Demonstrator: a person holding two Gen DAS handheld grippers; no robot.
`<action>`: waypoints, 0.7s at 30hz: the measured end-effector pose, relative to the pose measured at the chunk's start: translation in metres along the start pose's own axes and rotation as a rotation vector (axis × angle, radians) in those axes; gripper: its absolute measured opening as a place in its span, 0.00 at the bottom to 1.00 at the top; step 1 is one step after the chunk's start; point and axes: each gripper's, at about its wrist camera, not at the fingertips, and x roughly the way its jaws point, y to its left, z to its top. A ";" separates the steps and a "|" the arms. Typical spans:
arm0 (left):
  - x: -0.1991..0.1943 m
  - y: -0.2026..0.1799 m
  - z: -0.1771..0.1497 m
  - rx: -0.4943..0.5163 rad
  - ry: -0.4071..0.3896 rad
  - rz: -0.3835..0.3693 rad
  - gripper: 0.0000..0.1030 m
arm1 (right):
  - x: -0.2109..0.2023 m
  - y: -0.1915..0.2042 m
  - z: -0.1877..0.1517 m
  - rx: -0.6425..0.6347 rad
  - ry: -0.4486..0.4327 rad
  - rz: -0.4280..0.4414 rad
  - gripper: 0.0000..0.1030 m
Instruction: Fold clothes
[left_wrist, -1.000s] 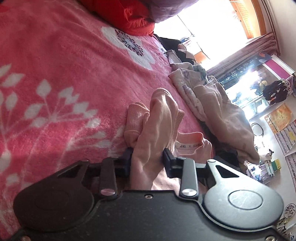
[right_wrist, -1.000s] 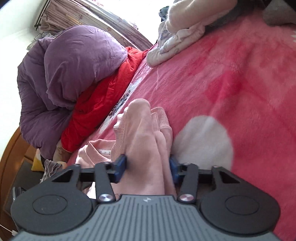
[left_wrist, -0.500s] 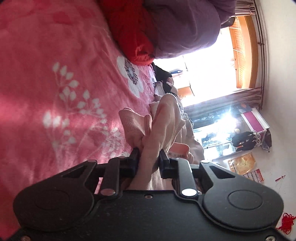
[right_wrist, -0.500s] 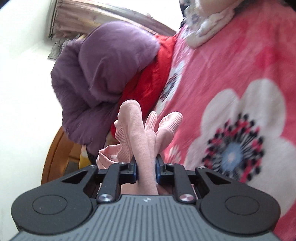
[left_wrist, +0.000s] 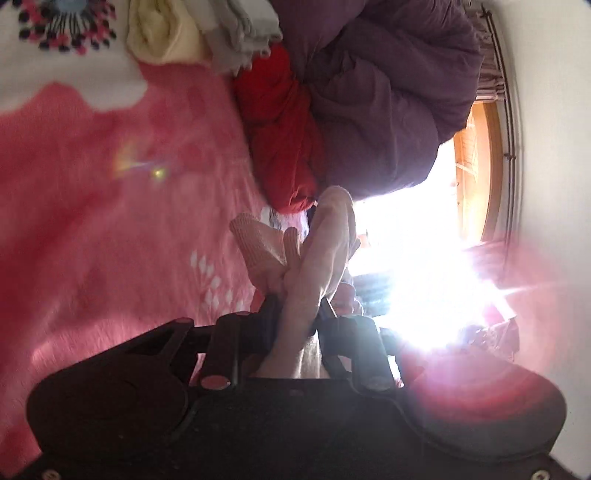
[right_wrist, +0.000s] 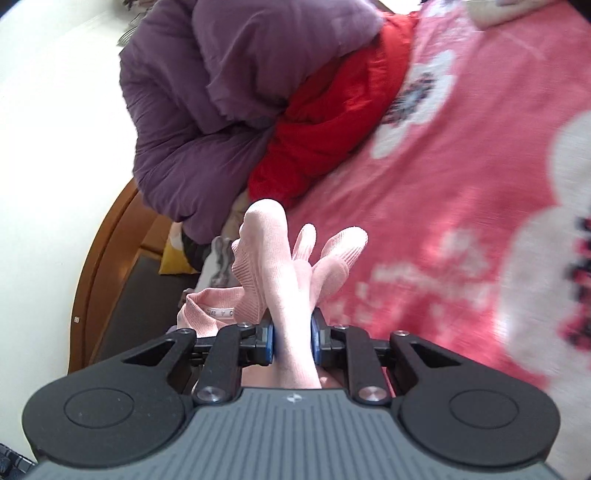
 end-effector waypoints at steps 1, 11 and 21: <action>-0.011 0.000 0.012 -0.010 -0.034 -0.020 0.19 | 0.014 0.010 0.003 -0.013 0.010 0.018 0.20; -0.191 0.003 0.118 -0.073 -0.577 -0.175 0.19 | 0.236 0.188 -0.013 -0.147 0.294 0.351 0.20; -0.272 0.039 0.161 -0.183 -0.833 -0.196 0.19 | 0.372 0.296 -0.063 -0.257 0.518 0.431 0.20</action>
